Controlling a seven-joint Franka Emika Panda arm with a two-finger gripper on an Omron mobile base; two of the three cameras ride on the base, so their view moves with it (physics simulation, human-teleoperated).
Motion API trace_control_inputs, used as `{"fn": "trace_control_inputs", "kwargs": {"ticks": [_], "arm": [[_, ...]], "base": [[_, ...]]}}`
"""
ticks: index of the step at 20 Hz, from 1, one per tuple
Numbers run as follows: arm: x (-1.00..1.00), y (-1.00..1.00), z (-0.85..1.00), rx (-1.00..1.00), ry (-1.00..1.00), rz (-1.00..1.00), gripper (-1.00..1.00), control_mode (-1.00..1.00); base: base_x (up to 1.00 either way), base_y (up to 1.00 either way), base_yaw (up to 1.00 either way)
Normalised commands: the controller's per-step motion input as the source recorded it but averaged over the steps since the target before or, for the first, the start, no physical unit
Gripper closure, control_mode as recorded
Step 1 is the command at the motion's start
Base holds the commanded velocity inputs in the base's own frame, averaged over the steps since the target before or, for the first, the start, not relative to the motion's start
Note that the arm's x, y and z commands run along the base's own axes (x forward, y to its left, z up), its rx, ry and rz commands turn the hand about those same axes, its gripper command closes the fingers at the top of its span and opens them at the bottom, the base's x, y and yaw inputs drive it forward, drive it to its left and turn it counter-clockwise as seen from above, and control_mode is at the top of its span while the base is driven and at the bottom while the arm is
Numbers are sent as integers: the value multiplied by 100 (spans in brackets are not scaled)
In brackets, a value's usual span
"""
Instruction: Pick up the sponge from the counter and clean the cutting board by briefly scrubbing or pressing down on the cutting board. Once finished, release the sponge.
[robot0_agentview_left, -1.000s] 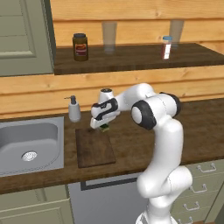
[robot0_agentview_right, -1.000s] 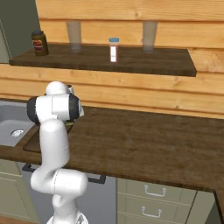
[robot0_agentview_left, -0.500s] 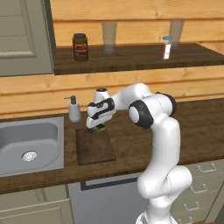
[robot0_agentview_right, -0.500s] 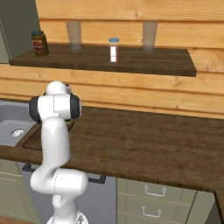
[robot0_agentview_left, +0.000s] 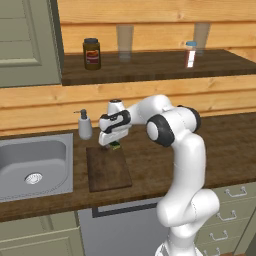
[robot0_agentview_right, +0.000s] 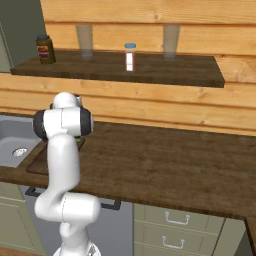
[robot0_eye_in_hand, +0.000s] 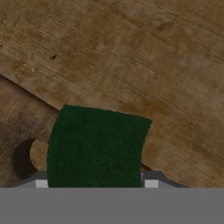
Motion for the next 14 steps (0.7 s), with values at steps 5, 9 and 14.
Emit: {"fn": "trace_control_inputs", "kwargs": {"ticks": [5,9,14], "arm": [[-50,9,0,0,0,0,100,-100],[-34,22,-15,0,0,0,100,-100],[-12,43,-47,0,1,0,100,-100]], "base": [[0,0,0],[0,0,0],[0,0,0]]}}
